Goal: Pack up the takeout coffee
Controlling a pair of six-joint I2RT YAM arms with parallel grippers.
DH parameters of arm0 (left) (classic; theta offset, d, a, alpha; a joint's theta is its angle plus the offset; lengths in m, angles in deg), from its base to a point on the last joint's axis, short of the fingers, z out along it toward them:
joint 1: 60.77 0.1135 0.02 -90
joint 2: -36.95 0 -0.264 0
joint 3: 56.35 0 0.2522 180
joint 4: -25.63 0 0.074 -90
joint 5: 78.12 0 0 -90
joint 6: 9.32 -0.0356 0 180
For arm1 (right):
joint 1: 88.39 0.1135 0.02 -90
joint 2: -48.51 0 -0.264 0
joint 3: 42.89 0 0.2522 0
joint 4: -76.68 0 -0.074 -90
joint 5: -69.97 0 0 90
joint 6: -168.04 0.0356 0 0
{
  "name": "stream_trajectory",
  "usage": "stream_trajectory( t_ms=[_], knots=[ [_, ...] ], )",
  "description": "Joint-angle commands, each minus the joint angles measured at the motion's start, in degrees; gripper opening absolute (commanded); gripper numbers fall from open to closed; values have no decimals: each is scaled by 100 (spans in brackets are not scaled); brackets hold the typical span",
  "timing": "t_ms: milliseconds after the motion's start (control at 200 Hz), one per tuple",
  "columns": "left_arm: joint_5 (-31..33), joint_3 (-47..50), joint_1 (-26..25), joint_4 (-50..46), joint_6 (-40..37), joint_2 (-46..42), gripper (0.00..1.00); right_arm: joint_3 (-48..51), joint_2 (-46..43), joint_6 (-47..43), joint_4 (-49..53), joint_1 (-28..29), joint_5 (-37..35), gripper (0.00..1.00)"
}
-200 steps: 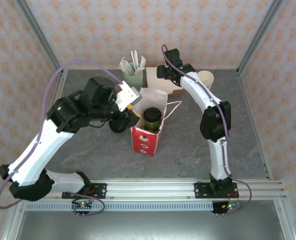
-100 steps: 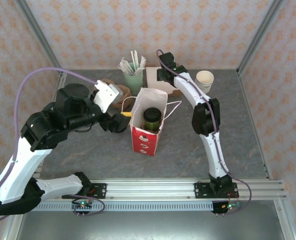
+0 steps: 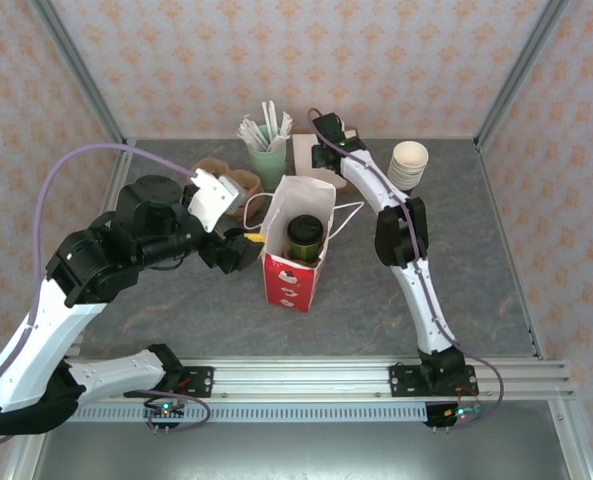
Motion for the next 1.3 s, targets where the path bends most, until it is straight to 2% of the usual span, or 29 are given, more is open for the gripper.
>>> stream_trajectory(
  t_ms=[0, 295, 831, 971, 1086, 1296],
  knots=[
    [-25, -23, -38, 71, 3, 93, 100, -227, 173, -22, 40, -6, -206, 72],
    [-131, 46, -31, 149, 61, 116, 100, -376, 541, 33, -213, -37, -542, 75],
    [-88, -17, -38, 70, 171, 116, 100, -612, 872, 187, -431, -178, -286, 72],
    [-104, -19, -31, 75, 181, 132, 100, -603, 866, 211, -427, -187, -209, 67],
    [-125, -27, -38, 68, 188, 158, 100, -631, 868, 191, -401, -187, -141, 57],
    [-138, -35, -37, 34, 197, 193, 100, -750, 800, 191, -331, -184, -70, 55]
  ],
)
